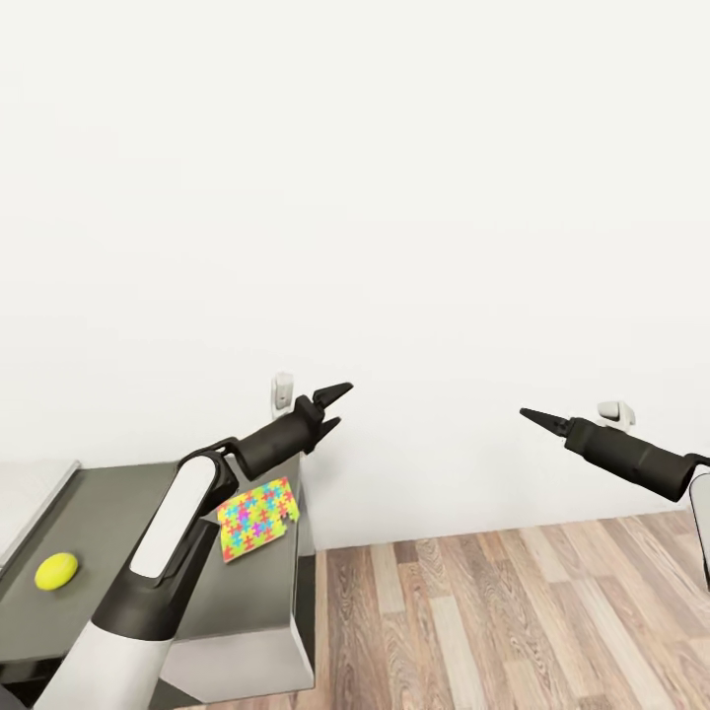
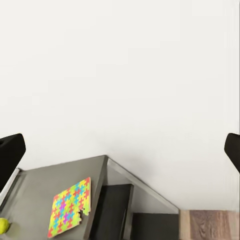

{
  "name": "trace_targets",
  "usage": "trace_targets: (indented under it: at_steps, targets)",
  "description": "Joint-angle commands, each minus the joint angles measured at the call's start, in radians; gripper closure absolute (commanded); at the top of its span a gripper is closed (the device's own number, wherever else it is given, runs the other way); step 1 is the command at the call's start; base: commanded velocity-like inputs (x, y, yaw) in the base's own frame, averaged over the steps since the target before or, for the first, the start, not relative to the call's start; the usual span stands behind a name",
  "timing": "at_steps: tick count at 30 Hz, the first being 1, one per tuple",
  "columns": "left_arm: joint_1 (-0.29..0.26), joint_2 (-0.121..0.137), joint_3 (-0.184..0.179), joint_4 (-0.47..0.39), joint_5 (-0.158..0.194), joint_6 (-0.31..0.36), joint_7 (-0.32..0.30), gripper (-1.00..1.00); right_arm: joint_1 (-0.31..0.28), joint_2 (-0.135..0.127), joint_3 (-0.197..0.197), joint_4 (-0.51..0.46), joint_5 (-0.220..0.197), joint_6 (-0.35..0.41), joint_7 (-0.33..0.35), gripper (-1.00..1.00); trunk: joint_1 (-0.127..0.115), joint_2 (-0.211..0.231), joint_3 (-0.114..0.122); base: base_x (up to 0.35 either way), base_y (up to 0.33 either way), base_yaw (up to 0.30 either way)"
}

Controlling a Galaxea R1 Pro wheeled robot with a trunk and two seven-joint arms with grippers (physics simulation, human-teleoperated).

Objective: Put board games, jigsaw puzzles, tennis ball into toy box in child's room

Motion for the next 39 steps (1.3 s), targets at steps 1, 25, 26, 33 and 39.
trace_targets:
  at_steps: [1, 25, 26, 33, 39]
  targets:
    - [-0.001, 0.000, 0.001, 0.001, 0.010, 0.002, 0.011, -1.00, -0.001, 0.000, -0.001, 0.000, 0.008, 0.005, 0.008, -1.00, 0.001, -0.002, -0.002, 0.000, 0.000, -0.279]
    - [0.004, 0.064, 0.009, 0.059, 0.008, -0.009, 0.017, -1.00, -0.035, 0.027, 0.080, 0.097, 0.006, 0.005, -0.201, -1.00, 0.001, -0.002, -0.002, 0.000, 0.000, -0.281]
    - [0.004, 0.065, 0.009, 0.063, 0.008, -0.009, 0.017, -1.00, -0.036, 0.027, 0.081, 0.099, 0.005, 0.005, -0.205, -1.00, 0.001, -0.002, -0.002, 0.000, 0.000, -0.282]
    - [0.003, 0.070, 0.009, 0.075, 0.009, -0.010, 0.017, -1.00, -0.040, 0.029, 0.085, 0.107, 0.005, 0.005, -0.218, -1.00, 0.001, -0.002, -0.002, 0.000, 0.000, -0.284]
    - [0.003, 0.070, 0.009, 0.077, 0.008, -0.010, 0.017, -1.00, -0.041, 0.029, 0.086, 0.108, 0.005, 0.005, -0.220, -1.00, 0.001, -0.002, -0.002, 0.000, 0.000, -0.287]
